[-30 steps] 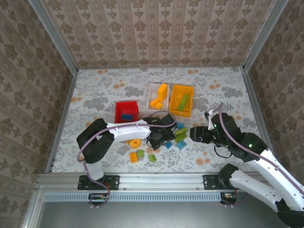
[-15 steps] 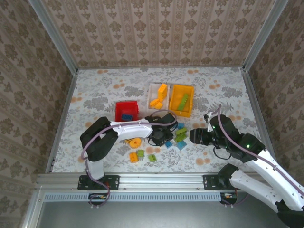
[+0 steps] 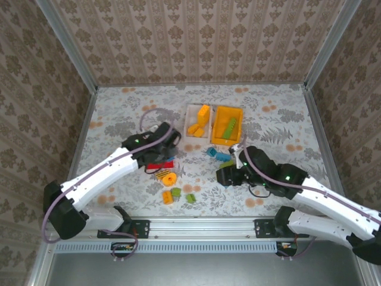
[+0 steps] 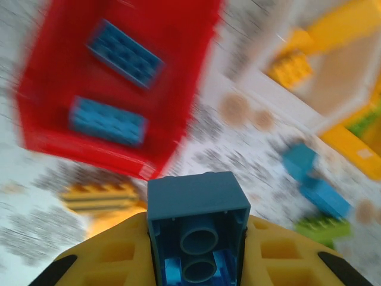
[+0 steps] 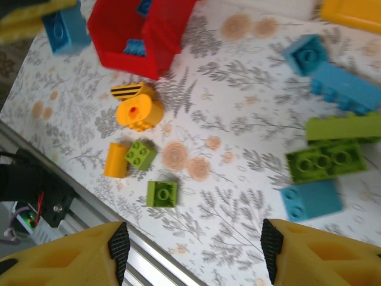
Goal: Sort the legos into containers by color
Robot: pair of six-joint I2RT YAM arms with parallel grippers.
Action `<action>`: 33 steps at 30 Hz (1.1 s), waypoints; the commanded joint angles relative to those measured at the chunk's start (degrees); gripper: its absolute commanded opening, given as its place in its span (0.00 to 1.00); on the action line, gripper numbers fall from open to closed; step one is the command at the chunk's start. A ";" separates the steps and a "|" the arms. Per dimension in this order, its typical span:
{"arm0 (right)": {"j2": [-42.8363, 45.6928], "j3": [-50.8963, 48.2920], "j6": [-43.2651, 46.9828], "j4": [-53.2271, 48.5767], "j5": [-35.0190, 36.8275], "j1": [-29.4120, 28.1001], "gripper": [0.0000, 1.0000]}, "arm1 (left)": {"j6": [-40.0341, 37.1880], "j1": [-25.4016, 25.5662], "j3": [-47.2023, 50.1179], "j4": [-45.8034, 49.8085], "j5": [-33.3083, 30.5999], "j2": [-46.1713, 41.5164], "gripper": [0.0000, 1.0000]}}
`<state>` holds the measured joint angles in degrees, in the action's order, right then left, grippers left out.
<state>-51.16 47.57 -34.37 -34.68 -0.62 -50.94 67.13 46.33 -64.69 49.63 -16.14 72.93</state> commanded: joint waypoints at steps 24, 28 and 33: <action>-10.73 4.55 -2.47 9.72 6.53 -3.47 0.68 | -27.15 -17.37 -5.00 -7.33 6.65 20.97 0.52; -10.57 4.39 -2.22 8.76 7.03 -3.47 0.68 | -25.98 -16.67 -5.66 -6.19 6.91 17.59 0.52; -9.03 3.09 -5.69 4.31 14.02 -3.48 0.62 | -23.33 -14.32 -7.20 -0.80 1.42 10.07 0.52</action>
<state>-61.63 51.27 -37.04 -25.98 7.01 -54.08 41.63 30.55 -69.08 44.27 -11.22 88.29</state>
